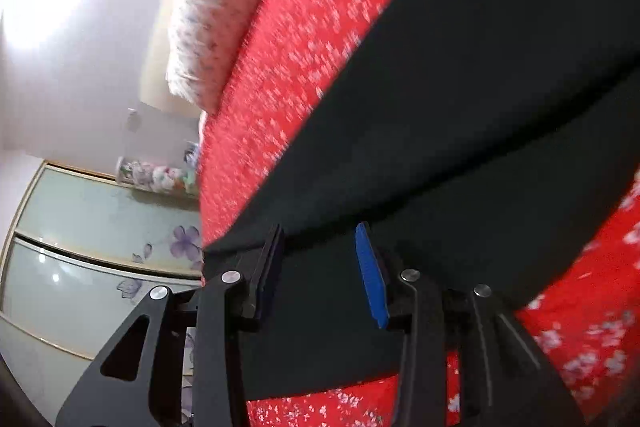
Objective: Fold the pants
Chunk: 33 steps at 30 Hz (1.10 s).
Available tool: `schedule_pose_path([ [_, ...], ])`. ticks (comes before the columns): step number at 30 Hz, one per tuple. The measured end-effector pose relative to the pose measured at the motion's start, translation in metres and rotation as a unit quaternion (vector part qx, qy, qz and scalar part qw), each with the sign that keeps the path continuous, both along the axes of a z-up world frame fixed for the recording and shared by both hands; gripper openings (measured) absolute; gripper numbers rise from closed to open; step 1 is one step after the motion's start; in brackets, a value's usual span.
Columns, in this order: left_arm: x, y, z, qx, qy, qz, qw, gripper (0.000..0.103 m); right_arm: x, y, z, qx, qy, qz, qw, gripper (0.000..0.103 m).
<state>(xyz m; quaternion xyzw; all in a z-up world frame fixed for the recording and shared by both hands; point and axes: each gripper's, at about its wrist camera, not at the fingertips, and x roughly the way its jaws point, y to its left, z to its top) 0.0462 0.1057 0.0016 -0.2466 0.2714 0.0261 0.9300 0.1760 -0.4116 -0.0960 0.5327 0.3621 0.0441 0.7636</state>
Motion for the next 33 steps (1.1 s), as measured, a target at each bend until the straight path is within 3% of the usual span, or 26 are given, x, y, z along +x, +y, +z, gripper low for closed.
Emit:
schedule_pose_path([
  [7,0.006,0.006,-0.005,-0.039,0.007,-0.002,0.9992,0.101,0.013,0.007,-0.009,-0.022,0.034,-0.037,0.998,0.038],
  [10,0.006,0.005,-0.005,-0.034,0.002,-0.002,0.9994,0.101,0.016,0.012,-0.009,-0.041,0.034,-0.064,0.997,0.038],
  [14,0.006,0.003,-0.003,-0.021,-0.004,-0.001,0.9998,0.101,0.012,0.010,-0.009,-0.028,0.017,-0.117,0.993,0.037],
  [15,0.007,0.003,-0.004,-0.021,-0.004,-0.002,0.9998,0.101,0.012,0.009,-0.009,-0.034,0.014,-0.125,0.992,0.034],
  [18,0.008,0.004,-0.004,-0.024,-0.006,-0.007,0.9997,0.101,0.007,0.005,-0.013,-0.047,0.003,-0.141,0.989,0.007],
  [21,0.020,0.011,0.003,-0.032,-0.001,-0.017,0.9993,0.101,-0.002,0.000,-0.015,-0.019,0.001,-0.143,0.989,0.005],
  [27,0.109,0.024,0.029,-0.025,0.039,-0.072,0.9963,0.101,-0.007,0.000,-0.013,-0.002,0.018,-0.135,0.991,0.005],
  [33,0.251,0.026,0.030,-0.072,0.111,-0.107,0.9854,0.101,0.008,0.002,-0.017,-0.019,0.041,-0.111,0.993,0.005],
])
